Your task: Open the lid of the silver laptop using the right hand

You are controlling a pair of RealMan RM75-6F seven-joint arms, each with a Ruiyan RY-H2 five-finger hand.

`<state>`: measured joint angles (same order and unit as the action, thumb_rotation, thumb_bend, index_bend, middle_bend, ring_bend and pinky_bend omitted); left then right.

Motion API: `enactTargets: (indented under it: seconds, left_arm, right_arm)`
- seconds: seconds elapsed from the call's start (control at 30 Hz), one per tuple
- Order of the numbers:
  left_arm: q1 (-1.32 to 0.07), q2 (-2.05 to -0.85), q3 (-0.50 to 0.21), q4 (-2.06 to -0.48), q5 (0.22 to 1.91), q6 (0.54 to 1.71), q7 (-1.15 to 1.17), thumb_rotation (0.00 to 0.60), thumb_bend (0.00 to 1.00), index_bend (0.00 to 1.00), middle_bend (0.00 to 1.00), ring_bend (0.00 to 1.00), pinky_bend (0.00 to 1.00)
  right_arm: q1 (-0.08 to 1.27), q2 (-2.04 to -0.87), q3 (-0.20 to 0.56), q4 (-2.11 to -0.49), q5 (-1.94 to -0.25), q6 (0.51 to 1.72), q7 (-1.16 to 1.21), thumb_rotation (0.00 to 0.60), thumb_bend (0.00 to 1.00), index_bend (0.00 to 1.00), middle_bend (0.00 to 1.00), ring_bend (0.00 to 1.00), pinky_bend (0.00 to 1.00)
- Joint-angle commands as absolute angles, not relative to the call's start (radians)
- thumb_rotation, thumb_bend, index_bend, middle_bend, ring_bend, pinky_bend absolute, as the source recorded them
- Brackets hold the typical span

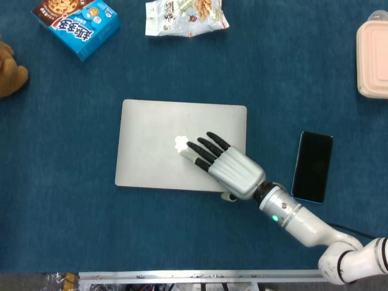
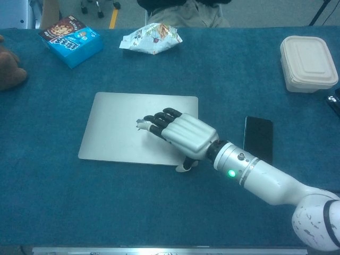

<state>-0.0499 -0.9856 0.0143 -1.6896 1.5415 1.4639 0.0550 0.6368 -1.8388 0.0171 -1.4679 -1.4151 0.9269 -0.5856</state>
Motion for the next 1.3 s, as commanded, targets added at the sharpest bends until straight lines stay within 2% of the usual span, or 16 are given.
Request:
enactTargets:
  seconds: [0.03,0.43,1.0,1.3]
  left_arm:
    - [-0.052,-0.986,0.014,-1.693,1.54,1.462,0.059,0.6,0.34,0.29,0.28,0.23,0.18]
    - [-0.057,-0.985,0.015,-1.708,1.542,1.458,0.079,0.6,0.34,0.29,0.28,0.23,0.18]
    - [-0.047,-1.003,0.0,-1.701,1.536,1.5,0.086,0.6,0.34,0.29,0.28,0.23,0.18]
    - [-0.041,-1.003,0.001,-1.696,1.541,1.51,0.08,0.6,0.34,0.29,0.28,0.23,0.18]
  right_arm:
    - [0.636,-1.833,0.019,-1.461,-1.411,0.931,-0.586,0.6,0.05,0.0,0.0,0.0,0.01]
    - [0.633,-1.817,0.028,-1.449,-1.395,0.949,-0.577,0.6,0.05,0.0,0.0,0.0,0.01]
    - [0.614,-1.74,0.016,-1.556,-1.398,0.979,-0.513,0.6,0.05,0.0,0.0,0.0,0.01]
    - [0.612,-1.775,0.018,-1.534,-1.388,0.978,-0.493,0.6,0.05,0.0,0.0,0.0,0.01]
